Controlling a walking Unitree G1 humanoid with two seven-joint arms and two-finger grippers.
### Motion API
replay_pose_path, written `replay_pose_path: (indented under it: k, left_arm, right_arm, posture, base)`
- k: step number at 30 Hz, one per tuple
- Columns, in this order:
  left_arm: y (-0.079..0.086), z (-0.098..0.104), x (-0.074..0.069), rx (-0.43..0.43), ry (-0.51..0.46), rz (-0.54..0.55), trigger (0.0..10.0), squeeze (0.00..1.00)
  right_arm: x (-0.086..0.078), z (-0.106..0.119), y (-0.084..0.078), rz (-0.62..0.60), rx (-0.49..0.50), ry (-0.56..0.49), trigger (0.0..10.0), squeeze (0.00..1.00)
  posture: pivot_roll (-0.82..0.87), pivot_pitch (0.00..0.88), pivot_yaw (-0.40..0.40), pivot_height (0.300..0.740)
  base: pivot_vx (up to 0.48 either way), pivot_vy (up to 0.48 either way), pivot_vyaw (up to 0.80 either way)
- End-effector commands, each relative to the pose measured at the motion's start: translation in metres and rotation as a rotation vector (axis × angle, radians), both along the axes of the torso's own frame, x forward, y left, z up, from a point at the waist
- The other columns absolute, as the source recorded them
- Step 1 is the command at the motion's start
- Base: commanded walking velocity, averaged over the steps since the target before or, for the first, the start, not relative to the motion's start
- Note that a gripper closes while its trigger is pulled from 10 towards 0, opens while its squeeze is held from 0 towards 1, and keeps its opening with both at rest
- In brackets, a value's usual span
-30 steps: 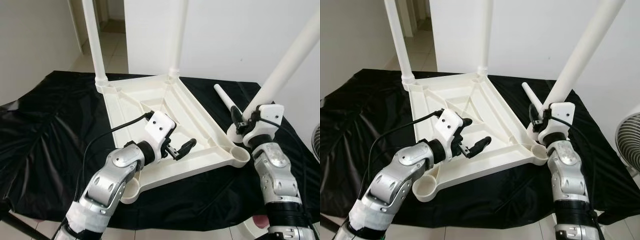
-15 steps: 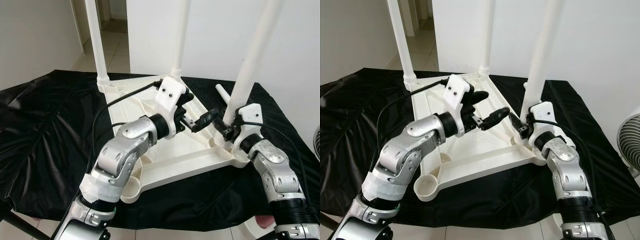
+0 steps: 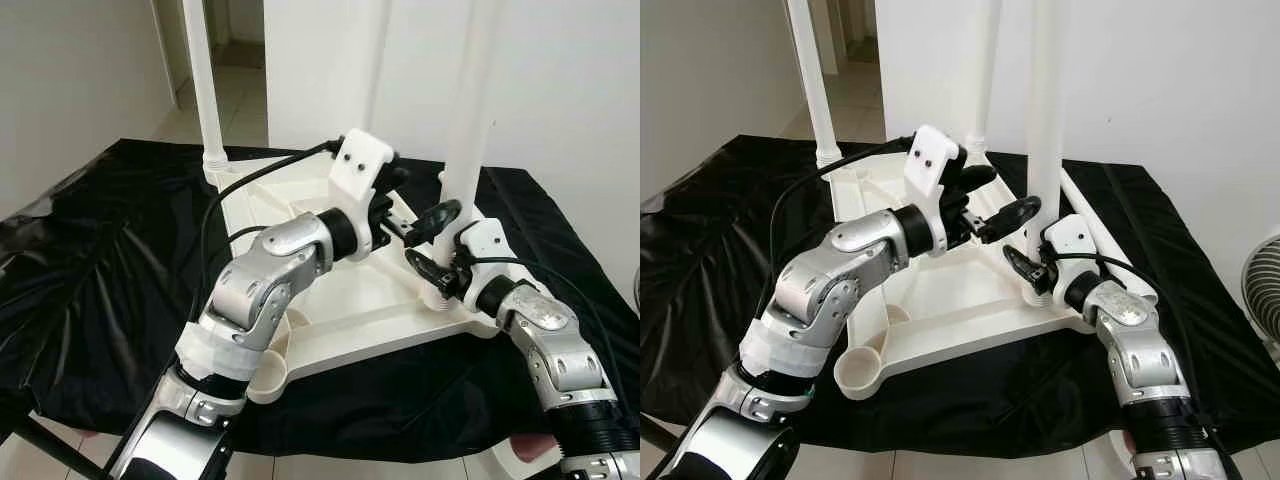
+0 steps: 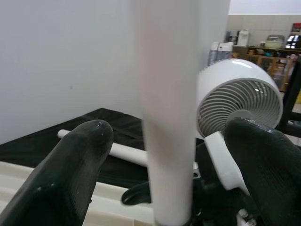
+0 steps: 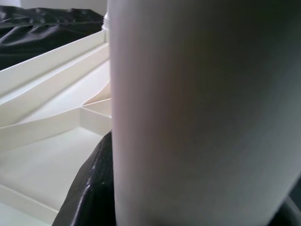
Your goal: Building children table
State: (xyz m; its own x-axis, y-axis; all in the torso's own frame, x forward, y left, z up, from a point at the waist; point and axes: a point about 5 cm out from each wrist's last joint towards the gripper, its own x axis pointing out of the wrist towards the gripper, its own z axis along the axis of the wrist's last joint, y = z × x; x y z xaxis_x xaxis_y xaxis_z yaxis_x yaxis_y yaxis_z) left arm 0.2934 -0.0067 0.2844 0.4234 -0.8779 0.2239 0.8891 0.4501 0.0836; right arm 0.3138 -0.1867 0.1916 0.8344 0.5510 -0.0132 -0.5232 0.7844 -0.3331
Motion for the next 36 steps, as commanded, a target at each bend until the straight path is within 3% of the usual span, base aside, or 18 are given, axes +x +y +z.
replay_pose_path:
  k: [1,16,19,24,25,26,27,36]
  left_arm:
    - [-0.008,0.001,-0.006,0.029,-0.03,-0.134,10.0,0.0]
    - [-0.017,0.01,0.0,0.025,-0.018,-0.151,10.0,0.0]
    - [-0.022,0.011,0.001,0.0,0.037,-0.171,10.0,0.0]
    - [-0.022,0.013,0.002,-0.015,0.049,-0.171,10.0,0.0]
    - [-0.023,0.017,0.002,-0.048,0.09,-0.184,2.7,0.0]
    - [-0.023,0.017,0.002,-0.048,0.09,-0.184,2.7,0.0]
    - [-0.023,0.019,0.004,-0.067,0.116,-0.187,0.0,0.0]
    - [-0.023,0.024,0.008,-0.099,0.162,-0.206,0.0,0.0]
  right_arm:
    - [0.0,0.004,0.003,0.024,-0.02,-0.011,10.0,0.0]
    - [-0.002,0.006,0.01,0.095,-0.04,-0.006,10.0,0.0]
    - [-0.002,0.008,0.013,0.105,-0.035,-0.018,10.0,0.0]
    - [-0.002,0.008,0.014,0.109,-0.037,-0.021,10.0,0.0]
    - [-0.003,0.008,0.016,0.117,-0.038,-0.023,10.0,0.0]
    - [-0.003,0.008,0.016,0.117,-0.038,-0.023,10.0,0.0]
    - [-0.003,0.008,0.017,0.12,-0.037,-0.024,10.0,0.0]
    - [-0.002,0.008,0.016,0.117,-0.03,-0.017,10.0,0.0]
  posture:
    - [-0.03,0.011,-0.014,0.74]
    - [-0.03,0.015,-0.014,0.74]
    - [-0.03,0.017,-0.008,0.74]
    - [-0.03,0.018,-0.008,0.74]
    - [-0.03,0.019,-0.01,0.74]
    - [-0.03,0.019,-0.01,0.74]
    - [-0.03,0.019,-0.01,0.74]
    - [-0.02,0.021,-0.011,0.74]
  base:
    - [0.0,0.0,0.0]
    - [0.0,0.0,0.0]
    - [0.0,0.0,0.0]
    - [0.0,0.0,0.0]
    - [0.0,0.0,0.0]
    - [0.0,0.0,0.0]
    - [0.0,0.0,0.0]
    - [0.0,0.0,0.0]
